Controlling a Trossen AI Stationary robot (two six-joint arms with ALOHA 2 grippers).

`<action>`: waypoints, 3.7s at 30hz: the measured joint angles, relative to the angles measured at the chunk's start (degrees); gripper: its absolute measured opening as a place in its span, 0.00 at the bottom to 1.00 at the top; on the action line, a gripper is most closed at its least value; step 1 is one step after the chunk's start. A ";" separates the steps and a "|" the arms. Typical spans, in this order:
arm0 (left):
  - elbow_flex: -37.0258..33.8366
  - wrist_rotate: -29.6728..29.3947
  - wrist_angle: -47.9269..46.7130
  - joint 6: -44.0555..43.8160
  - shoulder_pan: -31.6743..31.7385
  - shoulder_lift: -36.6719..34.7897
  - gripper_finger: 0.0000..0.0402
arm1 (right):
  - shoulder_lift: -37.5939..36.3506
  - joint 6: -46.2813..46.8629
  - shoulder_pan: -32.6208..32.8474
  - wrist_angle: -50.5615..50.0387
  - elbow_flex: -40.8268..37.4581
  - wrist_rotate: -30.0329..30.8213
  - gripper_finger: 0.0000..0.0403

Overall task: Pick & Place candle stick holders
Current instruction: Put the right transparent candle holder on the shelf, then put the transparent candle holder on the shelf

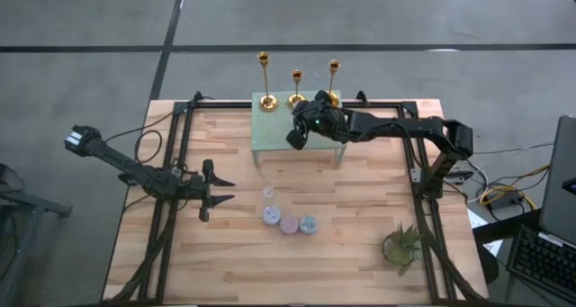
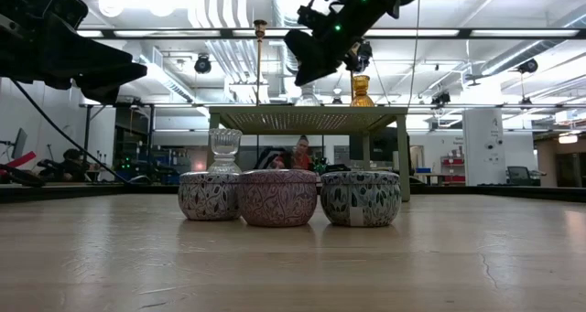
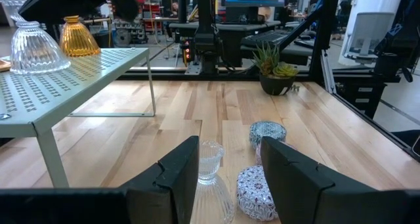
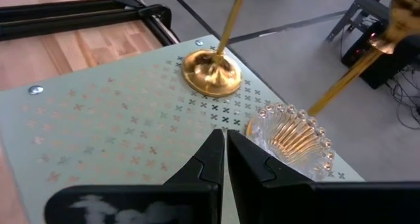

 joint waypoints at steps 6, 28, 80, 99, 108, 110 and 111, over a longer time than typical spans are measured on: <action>0.00 0.02 0.00 0.00 0.01 0.00 0.42 | 0.00 0.15 -0.36 0.04 0.00 -0.07 0.03; 0.00 0.00 -0.02 0.00 0.01 0.00 0.42 | -5.13 3.29 15.38 8.88 -10.80 -10.51 0.03; 0.00 0.02 -0.33 0.00 0.02 0.00 0.42 | -67.63 15.91 12.81 29.72 -73.01 -25.56 0.03; 0.00 1.74 9.89 -10.56 0.04 -0.08 0.42 | -67.17 9.62 11.71 27.48 -72.24 -18.54 0.03; 0.00 -9.88 9.95 -13.03 0.37 3.09 0.42 | -66.95 9.35 11.70 23.97 -72.24 -17.93 0.03; 0.00 -10.10 9.54 -11.59 0.35 5.34 0.42 | -67.01 10.16 11.69 24.15 -72.24 -17.92 0.03; 0.09 -10.10 9.43 -11.60 0.35 6.59 0.42 | -67.00 10.06 11.70 24.18 -72.24 -17.93 0.03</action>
